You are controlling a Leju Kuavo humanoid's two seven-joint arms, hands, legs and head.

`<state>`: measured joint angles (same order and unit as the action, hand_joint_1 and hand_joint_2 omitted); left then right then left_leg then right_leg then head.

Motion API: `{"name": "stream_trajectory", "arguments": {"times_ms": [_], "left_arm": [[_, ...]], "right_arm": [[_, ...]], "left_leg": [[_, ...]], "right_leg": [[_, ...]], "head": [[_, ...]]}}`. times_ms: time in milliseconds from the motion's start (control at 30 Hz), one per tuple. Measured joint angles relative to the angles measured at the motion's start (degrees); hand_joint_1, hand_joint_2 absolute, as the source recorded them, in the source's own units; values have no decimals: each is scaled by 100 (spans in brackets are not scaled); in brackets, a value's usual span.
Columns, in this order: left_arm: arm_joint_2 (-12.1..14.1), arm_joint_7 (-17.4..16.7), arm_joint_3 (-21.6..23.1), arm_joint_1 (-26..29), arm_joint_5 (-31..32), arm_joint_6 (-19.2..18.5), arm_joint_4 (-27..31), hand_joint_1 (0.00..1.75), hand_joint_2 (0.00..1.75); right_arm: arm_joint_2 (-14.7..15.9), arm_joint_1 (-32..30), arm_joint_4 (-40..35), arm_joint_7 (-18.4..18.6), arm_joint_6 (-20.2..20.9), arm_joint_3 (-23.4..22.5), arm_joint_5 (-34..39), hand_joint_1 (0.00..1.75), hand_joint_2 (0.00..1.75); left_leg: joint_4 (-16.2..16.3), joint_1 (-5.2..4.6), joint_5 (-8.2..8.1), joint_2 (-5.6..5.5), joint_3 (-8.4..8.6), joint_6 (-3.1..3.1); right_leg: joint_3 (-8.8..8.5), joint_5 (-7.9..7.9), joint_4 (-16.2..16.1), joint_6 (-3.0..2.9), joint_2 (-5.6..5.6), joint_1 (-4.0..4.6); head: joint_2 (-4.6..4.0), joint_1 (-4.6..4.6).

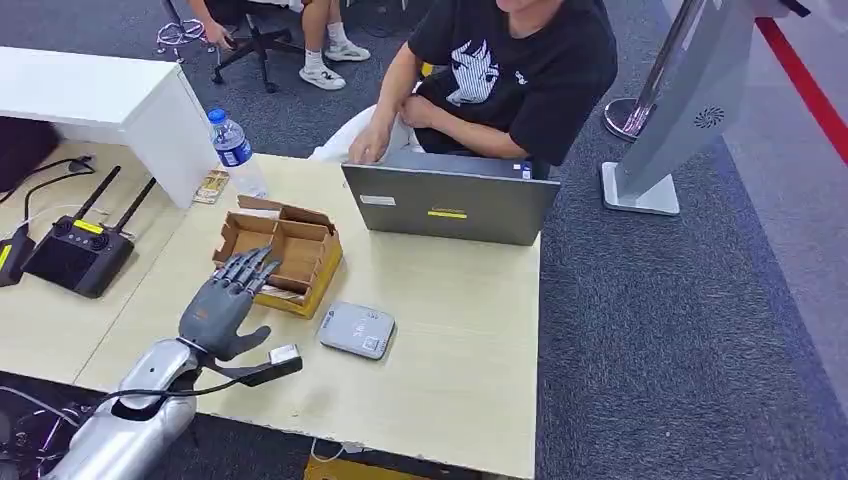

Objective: Pass the card to the sensor for recognition and then transmit it.

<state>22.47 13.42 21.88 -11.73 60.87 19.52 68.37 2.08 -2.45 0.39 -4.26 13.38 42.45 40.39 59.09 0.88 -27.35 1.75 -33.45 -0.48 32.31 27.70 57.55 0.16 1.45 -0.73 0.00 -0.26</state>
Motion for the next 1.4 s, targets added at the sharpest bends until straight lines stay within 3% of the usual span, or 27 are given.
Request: {"name": "stream_trajectory", "arguments": {"times_ms": [367,967,1000,1033,1400], "left_arm": [[-177,234,-287,-22,37,747,-468,0,175],[-538,304,-365,-437,201,931,-1259,0,175],[-557,304,-365,-457,203,935,-1296,33,175],[-566,304,-365,-469,210,948,-1332,175,175],[-623,365,-365,-544,195,1034,-1528,175,175]], "right_arm": [[0,0,0,-52,7,74,17,0,175],[0,2,0,-55,20,160,13,0,175],[0,2,0,-55,20,164,13,0,175],[0,3,0,-55,20,173,13,0,175],[0,1,0,-59,24,234,15,0,175]], "left_leg": [[0,0,0,0,0,0],[0,0,0,1,0,0],[0,0,0,1,0,0],[0,0,0,1,0,0],[0,0,0,1,0,0]], "right_leg": [[3,0,0,0,0,0],[3,-1,0,0,-1,0],[3,-1,0,0,-1,0],[3,-1,0,0,-1,0],[4,-1,0,0,-1,0]], "head": [[0,-2],[0,0],[0,0],[0,-2],[0,0]]}}
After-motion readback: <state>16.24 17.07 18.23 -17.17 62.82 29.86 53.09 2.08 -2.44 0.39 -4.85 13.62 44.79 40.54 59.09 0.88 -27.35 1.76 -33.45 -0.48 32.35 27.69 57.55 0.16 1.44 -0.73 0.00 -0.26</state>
